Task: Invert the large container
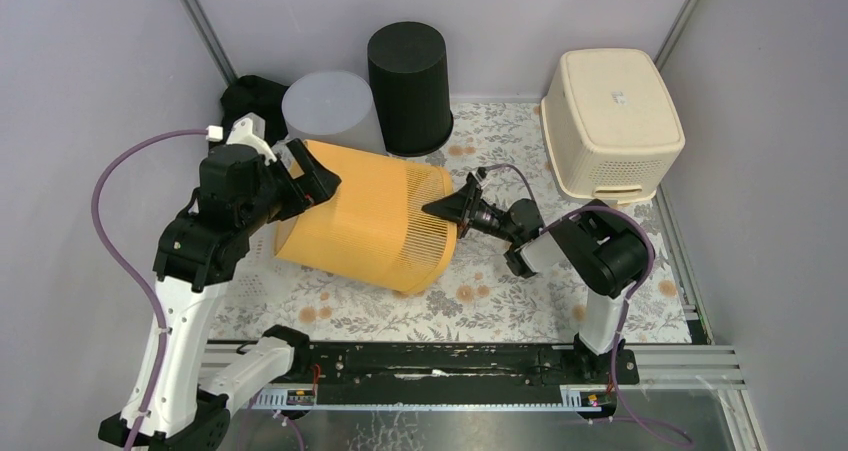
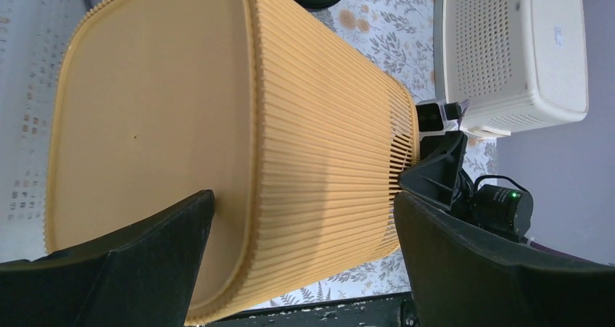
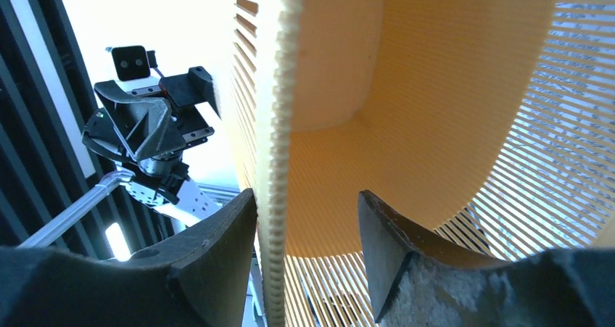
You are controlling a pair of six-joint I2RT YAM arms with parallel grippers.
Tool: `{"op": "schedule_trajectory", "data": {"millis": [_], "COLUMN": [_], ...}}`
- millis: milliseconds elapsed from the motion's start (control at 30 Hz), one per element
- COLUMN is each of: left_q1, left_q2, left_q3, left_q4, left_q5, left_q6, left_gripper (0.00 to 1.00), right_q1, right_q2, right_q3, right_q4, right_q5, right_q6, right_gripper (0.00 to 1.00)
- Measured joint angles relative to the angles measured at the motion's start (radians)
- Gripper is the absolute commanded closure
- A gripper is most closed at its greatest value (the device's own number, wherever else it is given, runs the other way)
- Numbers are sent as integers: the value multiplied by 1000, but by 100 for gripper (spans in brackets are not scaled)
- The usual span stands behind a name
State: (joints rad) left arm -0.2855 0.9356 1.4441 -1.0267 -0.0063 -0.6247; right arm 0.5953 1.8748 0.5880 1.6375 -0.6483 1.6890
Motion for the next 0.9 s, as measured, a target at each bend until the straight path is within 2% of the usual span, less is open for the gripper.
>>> {"op": "schedule_trajectory", "data": {"millis": [367,667,900], "left_q1": [-1,-2,-9], "left_q2": [15,1,-9], "left_q3": [-36,-73,-105], "left_q4": [29,95,150], "left_q5": [67,82,94], "left_q6": [-21,-31,-35], "left_gripper": [0,0,0], "right_q1": [-83,-117,-146], "right_q2": [-34,-126,-174], "right_q3": [-82,-110,-154], "right_q4": [-11,-196,-276], "right_q5": [-33,-32,-31], "right_q6": [-78,-220,-293], "right_gripper": [36,37,37]}}
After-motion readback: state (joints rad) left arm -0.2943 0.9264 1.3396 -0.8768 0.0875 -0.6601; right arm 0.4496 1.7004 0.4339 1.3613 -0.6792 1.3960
